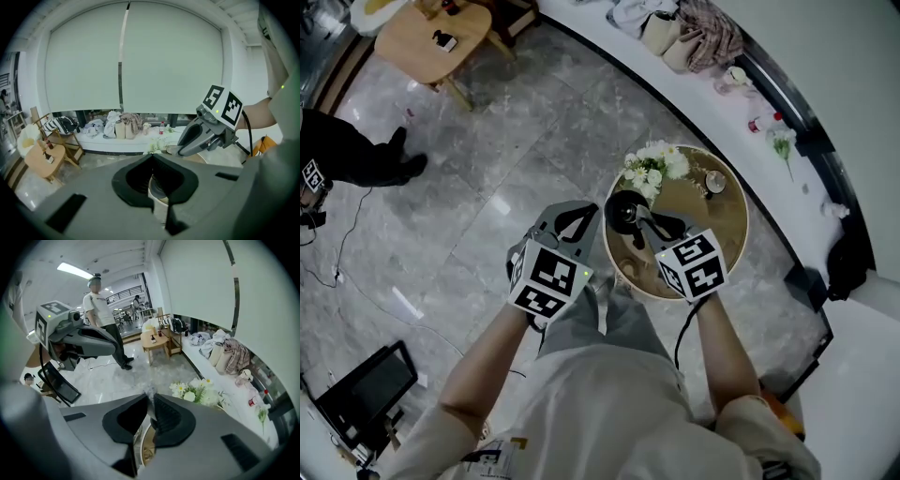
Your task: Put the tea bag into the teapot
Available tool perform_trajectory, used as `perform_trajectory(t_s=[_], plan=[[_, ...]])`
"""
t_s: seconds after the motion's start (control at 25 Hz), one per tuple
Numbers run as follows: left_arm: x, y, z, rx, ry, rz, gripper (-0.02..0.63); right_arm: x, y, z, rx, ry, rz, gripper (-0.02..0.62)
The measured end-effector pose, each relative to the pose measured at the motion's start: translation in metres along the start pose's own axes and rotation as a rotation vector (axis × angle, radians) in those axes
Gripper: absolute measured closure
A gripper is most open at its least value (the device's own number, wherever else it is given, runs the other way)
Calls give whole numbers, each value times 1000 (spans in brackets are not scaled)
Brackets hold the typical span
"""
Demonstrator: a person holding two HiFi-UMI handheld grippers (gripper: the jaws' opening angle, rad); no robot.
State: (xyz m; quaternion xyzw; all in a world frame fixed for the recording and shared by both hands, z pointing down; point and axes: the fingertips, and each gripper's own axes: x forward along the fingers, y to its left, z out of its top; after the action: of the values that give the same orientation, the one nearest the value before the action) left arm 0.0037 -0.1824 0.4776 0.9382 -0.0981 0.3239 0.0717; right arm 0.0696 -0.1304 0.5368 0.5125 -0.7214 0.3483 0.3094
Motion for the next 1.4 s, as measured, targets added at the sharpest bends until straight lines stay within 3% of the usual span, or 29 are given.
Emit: perform_trajectory(t_s=[0.76,1.4], plan=[[96,-3,-77,-67,153,-105,598,117,-37,-92,67,194,37,550],[143,-4,-139,-93,231,-151,598,181,-51,-140,30,340,20,549]])
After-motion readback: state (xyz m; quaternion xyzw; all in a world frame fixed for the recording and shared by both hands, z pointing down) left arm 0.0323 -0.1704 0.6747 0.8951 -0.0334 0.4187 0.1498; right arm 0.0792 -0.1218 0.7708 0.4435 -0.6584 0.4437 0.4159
